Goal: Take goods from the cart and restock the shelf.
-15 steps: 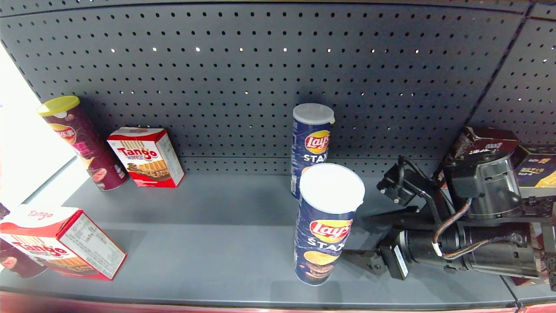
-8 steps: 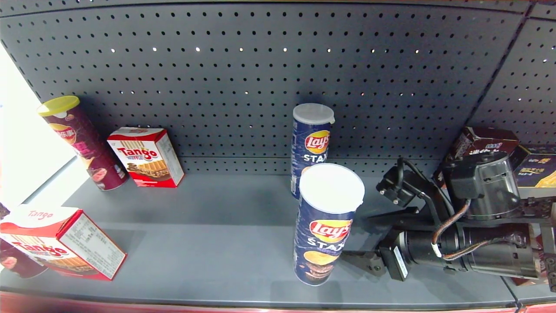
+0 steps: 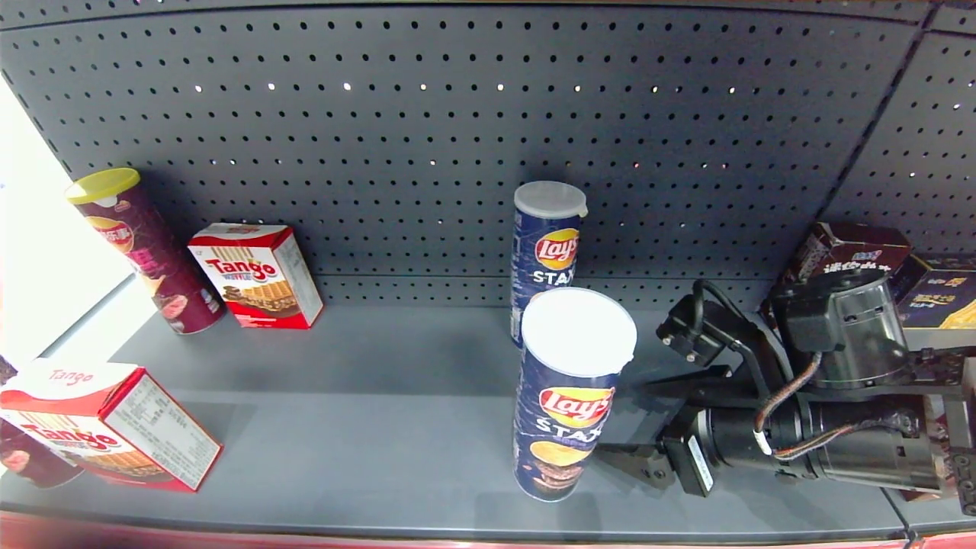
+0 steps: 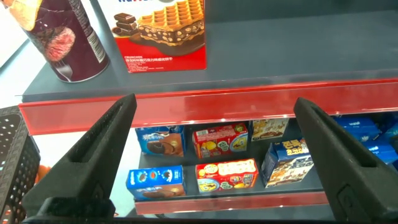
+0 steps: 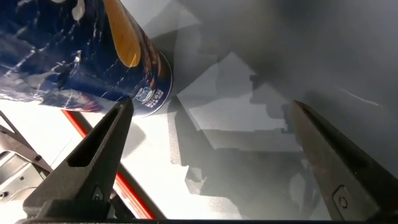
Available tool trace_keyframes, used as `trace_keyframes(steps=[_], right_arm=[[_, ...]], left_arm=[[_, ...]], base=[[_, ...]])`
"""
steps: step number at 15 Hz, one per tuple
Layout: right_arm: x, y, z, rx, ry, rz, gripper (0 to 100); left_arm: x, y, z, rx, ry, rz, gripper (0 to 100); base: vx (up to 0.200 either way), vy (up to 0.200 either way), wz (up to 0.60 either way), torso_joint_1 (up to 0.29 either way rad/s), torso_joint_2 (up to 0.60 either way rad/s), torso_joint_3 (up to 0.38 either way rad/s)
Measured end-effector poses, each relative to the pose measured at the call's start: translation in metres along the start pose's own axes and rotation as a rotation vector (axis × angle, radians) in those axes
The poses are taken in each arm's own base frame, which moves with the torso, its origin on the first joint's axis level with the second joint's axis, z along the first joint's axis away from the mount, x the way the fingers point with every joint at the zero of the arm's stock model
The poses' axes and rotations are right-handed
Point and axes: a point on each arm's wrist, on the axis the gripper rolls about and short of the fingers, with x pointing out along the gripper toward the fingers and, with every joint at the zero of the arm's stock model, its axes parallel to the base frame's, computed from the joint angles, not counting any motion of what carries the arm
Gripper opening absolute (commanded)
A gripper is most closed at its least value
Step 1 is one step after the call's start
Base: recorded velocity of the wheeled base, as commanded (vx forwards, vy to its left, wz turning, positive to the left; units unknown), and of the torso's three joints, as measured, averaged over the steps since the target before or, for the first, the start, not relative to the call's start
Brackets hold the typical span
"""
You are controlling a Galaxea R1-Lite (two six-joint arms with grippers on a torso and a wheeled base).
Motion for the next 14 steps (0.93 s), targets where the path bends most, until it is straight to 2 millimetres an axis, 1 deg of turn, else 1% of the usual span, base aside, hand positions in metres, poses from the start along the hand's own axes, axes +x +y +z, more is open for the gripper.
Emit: trace_keyframes(steps=[4, 6, 7, 9, 11, 12, 14], right_arm=[[-0.005, -0.002, -0.001, 0.007, -0.008, -0.011, 100], [-0.016, -0.008, 0.003, 0.019, -0.043, -0.037, 100], [-0.025, -0.013, 0.006, 0.028, -0.074, -0.062, 100], [-0.049, -0.026, 0.012, 0.052, -0.146, -0.130, 100], [-0.079, -0.038, 0.014, 0.076, -0.224, -0.213, 100], [-0.098, -0.044, 0.014, 0.088, -0.270, -0.271, 100], [-0.133, -0.050, 0.011, 0.104, -0.350, -0.378, 100]], left_arm=[[0.000, 0.000, 0.000, 0.000, 0.000, 0.000, 100], [0.000, 0.000, 0.000, 0.001, 0.000, 0.000, 100], [0.000, 0.000, 0.000, 0.001, 0.000, 0.000, 100], [0.000, 0.000, 0.000, 0.001, 0.000, 0.000, 100], [0.000, 0.000, 0.000, 0.002, 0.000, 0.000, 100], [0.000, 0.000, 0.000, 0.003, 0.000, -0.001, 100], [0.000, 0.000, 0.000, 0.004, 0.000, -0.003, 100]], base=[[0.000, 0.000, 0.00, 0.000, 0.00, 0.000], [0.000, 0.000, 0.00, 0.000, 0.00, 0.000], [0.000, 0.000, 0.00, 0.000, 0.00, 0.000], [0.000, 0.000, 0.00, 0.000, 0.00, 0.000], [0.000, 0.000, 0.00, 0.000, 0.00, 0.000], [0.000, 0.000, 0.00, 0.000, 0.00, 0.000], [0.000, 0.000, 0.00, 0.000, 0.00, 0.000]])
